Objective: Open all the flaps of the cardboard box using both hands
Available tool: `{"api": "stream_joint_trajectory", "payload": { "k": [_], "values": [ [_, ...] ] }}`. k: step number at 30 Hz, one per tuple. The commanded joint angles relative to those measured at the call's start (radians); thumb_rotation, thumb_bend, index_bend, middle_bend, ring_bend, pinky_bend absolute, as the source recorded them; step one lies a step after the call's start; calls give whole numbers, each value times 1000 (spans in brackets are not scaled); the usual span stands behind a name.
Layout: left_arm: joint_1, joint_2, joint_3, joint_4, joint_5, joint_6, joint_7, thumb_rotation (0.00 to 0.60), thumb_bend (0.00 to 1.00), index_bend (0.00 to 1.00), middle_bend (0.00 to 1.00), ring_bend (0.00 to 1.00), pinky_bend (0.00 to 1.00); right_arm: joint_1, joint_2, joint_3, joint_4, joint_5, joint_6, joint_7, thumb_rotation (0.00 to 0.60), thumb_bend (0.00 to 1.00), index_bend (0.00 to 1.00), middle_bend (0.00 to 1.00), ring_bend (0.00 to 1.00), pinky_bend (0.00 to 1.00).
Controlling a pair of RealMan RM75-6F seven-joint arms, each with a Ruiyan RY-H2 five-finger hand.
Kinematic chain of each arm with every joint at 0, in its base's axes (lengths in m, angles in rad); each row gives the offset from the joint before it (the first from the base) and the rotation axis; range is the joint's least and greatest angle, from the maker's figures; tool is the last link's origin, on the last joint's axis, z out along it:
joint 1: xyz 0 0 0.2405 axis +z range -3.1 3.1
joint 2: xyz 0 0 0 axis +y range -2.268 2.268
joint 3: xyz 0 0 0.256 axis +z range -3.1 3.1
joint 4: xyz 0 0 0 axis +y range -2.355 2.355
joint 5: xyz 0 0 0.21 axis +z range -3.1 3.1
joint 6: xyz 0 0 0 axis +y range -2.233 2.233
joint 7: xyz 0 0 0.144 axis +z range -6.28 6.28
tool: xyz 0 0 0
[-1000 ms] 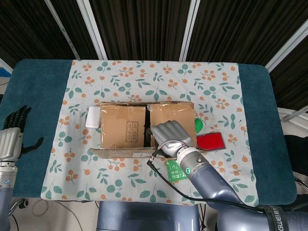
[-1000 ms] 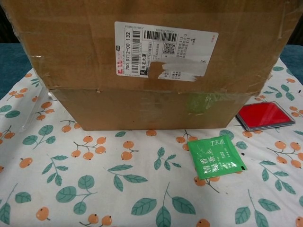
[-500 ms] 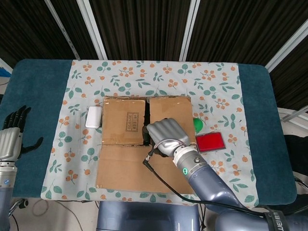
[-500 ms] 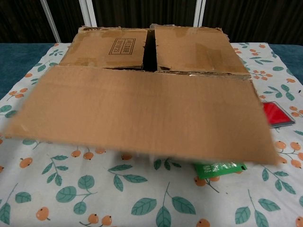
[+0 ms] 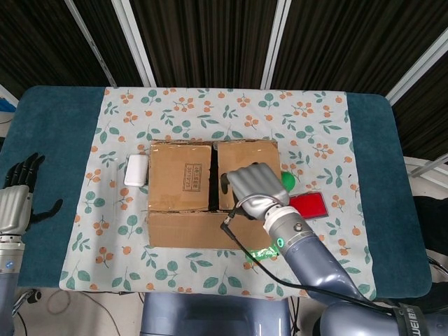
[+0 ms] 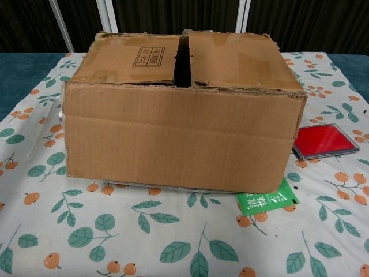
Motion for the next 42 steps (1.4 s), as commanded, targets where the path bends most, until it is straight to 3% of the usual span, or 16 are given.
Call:
{"api": "stream_joint_trajectory", "payload": {
  "k": [1,5,6,12,16,21,26,34,42],
  "values": [
    [-1,0,0,-1,2,3,6,600,239,0,0,0,0,-130,-13,-83,0,-221,151,20,600,778,341,375,371,284],
    [-2,-3,-2,-2,1,6,19,600,239,0,0,0,0,-291,-26,-155,0,-464,297,91,600,650,260,279,259,272],
    [-4,-5,-3,-2,0,7,25,600,239,0,0,0,0,-366,-33,-184,0,-569,366,136,600,618,237,253,231,269],
    [-7,-9,-4,-4,1,13,56,600,239,0,0,0,0,-655,-96,-318,40,-960,629,280,600,370,49,32,38,246],
    [-11,-6,0,-12,7,13,82,600,239,0,0,0,0,-799,-171,-404,157,-1161,749,308,600,262,0,0,0,239],
    [-17,1,4,-28,9,6,117,600,239,0,0,0,0,-951,-281,-470,290,-1265,818,382,600,240,0,0,0,239],
    [-25,9,1,-42,6,3,152,600,239,0,0,0,0,-1071,-386,-489,433,-1341,878,463,600,246,0,0,0,239],
    [-63,64,-8,-89,30,-34,211,600,246,0,0,0,0,-1180,-496,-456,626,-1407,912,577,600,293,0,0,0,238],
    [-221,251,-64,-236,8,-283,288,600,395,0,0,0,0,-1224,-566,-401,796,-1480,903,692,600,294,0,0,0,238]
  ]
}}
